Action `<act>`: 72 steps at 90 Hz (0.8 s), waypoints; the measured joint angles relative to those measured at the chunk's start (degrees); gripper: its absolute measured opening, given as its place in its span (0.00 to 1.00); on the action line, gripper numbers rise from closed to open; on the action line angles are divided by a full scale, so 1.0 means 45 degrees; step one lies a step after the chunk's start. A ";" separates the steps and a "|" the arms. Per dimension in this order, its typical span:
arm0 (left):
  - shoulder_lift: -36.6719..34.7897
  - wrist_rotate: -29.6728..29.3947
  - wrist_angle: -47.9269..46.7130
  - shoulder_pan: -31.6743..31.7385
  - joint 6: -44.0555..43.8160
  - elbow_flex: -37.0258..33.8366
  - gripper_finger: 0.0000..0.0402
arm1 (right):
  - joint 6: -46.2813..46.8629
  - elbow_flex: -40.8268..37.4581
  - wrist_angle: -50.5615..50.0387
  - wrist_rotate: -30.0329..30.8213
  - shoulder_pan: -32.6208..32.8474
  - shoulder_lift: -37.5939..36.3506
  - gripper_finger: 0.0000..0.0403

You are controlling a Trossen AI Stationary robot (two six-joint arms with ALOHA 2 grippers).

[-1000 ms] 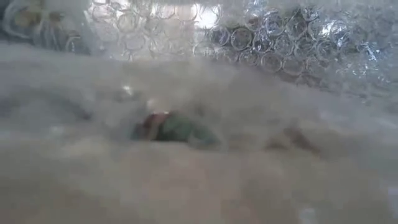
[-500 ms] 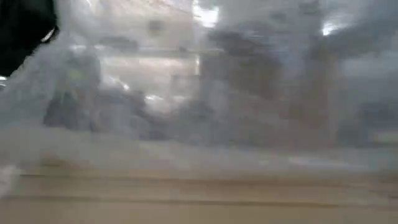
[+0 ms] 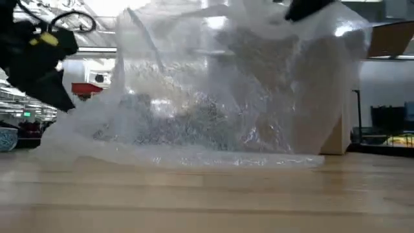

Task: Wrap mug
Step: Prepare the bubble wrap

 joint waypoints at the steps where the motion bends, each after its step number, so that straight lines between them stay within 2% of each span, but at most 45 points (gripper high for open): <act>1: 0.0003 -0.0032 0.0326 -0.0035 0.0265 0.0000 0.00 | 0.0038 -0.0002 -0.0038 -0.0037 0.0031 0.0002 0.03; 11: 0.0199 -0.0034 0.3748 0.0058 0.2697 0.0019 0.00 | 0.0457 0.0023 -0.0168 -0.0165 0.0404 -0.0060 0.07; 21: 0.0845 0.0382 0.5640 0.0860 0.4228 0.0025 0.00 | 0.0746 0.0023 -0.0152 -0.1175 0.0697 -0.0206 0.07; 39: 0.3342 0.3691 0.6373 0.2709 0.5335 0.0034 0.00 | 0.1105 0.0023 -0.0142 -0.2619 0.1420 -0.0241 0.01; 45: 0.4358 0.4219 0.6239 0.3090 0.5008 0.0034 0.00 | 0.1884 0.0023 -0.0265 -0.3091 0.1579 -0.0246 0.02; 53: 0.5251 0.3906 0.6057 0.3397 0.4306 0.0102 0.00 | 0.3179 0.0023 -0.0793 -0.3814 0.1746 -0.0241 0.02; 59: 0.5610 0.3122 0.5606 0.3459 0.3590 0.0135 0.00 | 0.4108 0.0021 -0.1245 -0.4208 0.1876 -0.0241 0.02; 72: 0.5304 0.1540 0.4371 0.3400 0.2429 0.0058 0.00 | 0.5097 -0.0167 -0.1672 -0.4543 0.2184 -0.0229 0.03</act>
